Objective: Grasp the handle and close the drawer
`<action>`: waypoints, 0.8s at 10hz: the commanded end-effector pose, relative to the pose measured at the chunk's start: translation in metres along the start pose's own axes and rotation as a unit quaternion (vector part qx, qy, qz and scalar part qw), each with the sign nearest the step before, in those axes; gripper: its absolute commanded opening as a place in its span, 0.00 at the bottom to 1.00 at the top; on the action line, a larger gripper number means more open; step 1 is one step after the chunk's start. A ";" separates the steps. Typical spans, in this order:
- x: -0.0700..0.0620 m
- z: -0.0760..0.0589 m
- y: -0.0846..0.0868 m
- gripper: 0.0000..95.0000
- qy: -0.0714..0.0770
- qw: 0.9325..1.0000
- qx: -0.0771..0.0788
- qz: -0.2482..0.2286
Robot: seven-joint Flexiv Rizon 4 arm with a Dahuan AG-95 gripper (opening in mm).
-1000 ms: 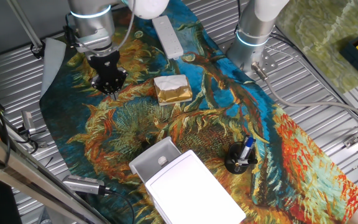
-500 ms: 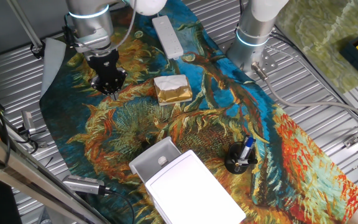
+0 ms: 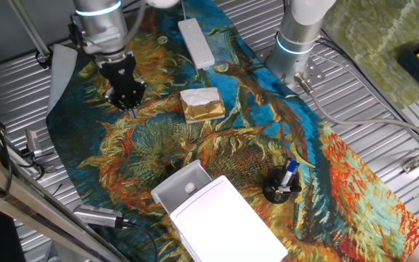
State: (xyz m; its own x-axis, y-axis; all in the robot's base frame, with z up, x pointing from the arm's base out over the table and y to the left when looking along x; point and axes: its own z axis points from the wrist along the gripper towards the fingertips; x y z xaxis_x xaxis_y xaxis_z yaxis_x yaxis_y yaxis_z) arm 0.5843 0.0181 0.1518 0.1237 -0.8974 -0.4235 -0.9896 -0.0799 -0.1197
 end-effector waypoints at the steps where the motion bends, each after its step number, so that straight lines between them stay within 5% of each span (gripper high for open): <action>1: -0.004 0.003 0.001 0.00 -0.021 1.000 0.004 0.004; 3: -0.009 0.007 0.003 0.00 -0.015 1.000 -0.008 0.007; 5: -0.020 0.015 0.008 0.00 -0.044 0.999 -0.029 0.005; 8: -0.033 0.021 0.023 0.00 -0.040 0.998 -0.038 0.025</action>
State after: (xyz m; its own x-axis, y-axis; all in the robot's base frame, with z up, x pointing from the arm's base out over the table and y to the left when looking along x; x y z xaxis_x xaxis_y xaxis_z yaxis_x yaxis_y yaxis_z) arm 0.5663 0.0544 0.1448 0.0935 -0.8568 -0.5072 -0.9954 -0.0911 -0.0296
